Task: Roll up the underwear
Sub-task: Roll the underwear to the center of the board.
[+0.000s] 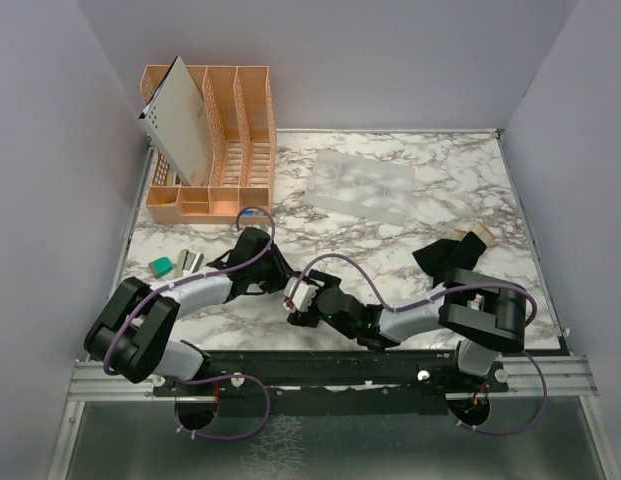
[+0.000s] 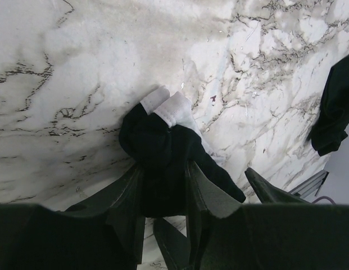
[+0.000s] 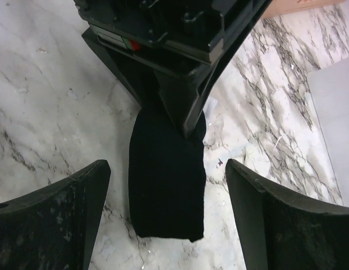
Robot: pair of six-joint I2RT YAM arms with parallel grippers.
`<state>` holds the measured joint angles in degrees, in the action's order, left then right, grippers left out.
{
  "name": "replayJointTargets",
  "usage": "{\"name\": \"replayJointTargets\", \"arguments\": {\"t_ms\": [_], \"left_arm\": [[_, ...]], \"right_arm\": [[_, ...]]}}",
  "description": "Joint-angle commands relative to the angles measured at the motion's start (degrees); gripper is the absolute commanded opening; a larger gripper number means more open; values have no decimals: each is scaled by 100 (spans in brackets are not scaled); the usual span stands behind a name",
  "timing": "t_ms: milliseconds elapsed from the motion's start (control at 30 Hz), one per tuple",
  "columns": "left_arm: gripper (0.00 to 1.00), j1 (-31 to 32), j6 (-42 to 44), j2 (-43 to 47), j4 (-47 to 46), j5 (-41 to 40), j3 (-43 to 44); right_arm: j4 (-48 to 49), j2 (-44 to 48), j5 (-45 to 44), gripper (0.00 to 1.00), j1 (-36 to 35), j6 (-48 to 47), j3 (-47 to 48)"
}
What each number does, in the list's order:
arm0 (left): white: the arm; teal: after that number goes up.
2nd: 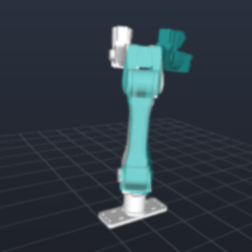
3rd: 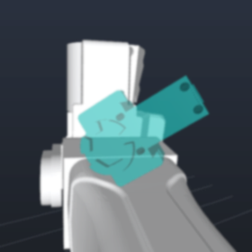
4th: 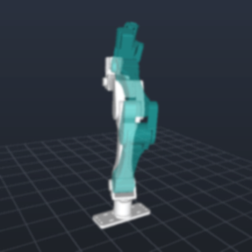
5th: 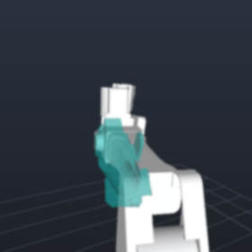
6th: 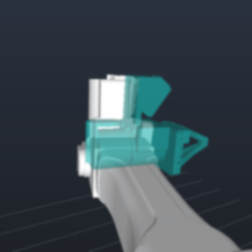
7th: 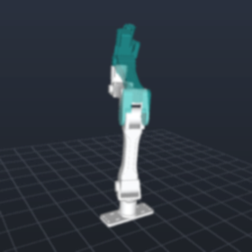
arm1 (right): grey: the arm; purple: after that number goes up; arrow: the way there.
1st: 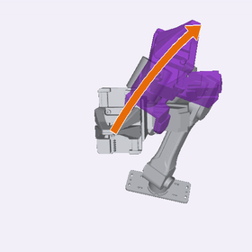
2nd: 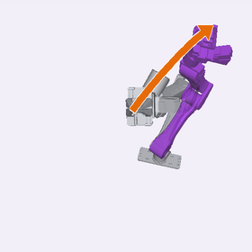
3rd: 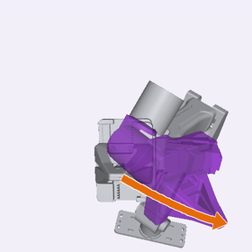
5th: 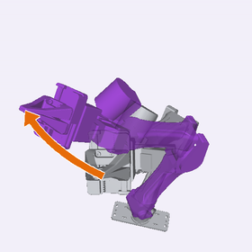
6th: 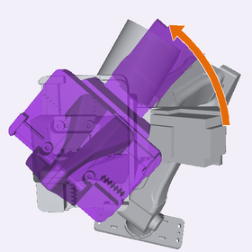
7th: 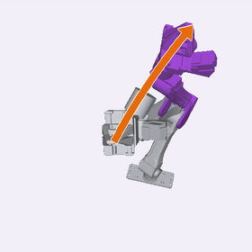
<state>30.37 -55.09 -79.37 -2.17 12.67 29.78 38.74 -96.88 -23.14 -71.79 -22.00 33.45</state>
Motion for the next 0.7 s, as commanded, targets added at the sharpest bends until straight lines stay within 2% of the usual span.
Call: {"name": "replayJointTargets", "arguments": {"t_ms": [0, 100, 233, 333, 433, 633, 667], "left_arm": [[34, -22, 121, -201, 682, 40, 40], [34, -37, 121, -180, 678, 79, 37], [34, -81, 154, -130, 718, 136, 40], [34, -109, 212, -106, 762, 140, 66], [34, -127, 237, -114, 799, 148, 78], [36, -160, 218, -32, 806, 123, 47], [37, -169, 221, -16, 793, 138, 46]], "right_arm": [[541, -494, -403, 85, -53, -228, 170], [538, -688, -703, 79, -54, -62, 98], [493, -801, -977, 69, -50, 684, -177], [332, -886, -925, 53, -53, 975, -235], [244, -920, -883, 47, -52, 1133, -238], [43, -828, -555, 19, -46, 1419, -173], [-3, -793, -451, 17, -46, 1512, -160]]}}
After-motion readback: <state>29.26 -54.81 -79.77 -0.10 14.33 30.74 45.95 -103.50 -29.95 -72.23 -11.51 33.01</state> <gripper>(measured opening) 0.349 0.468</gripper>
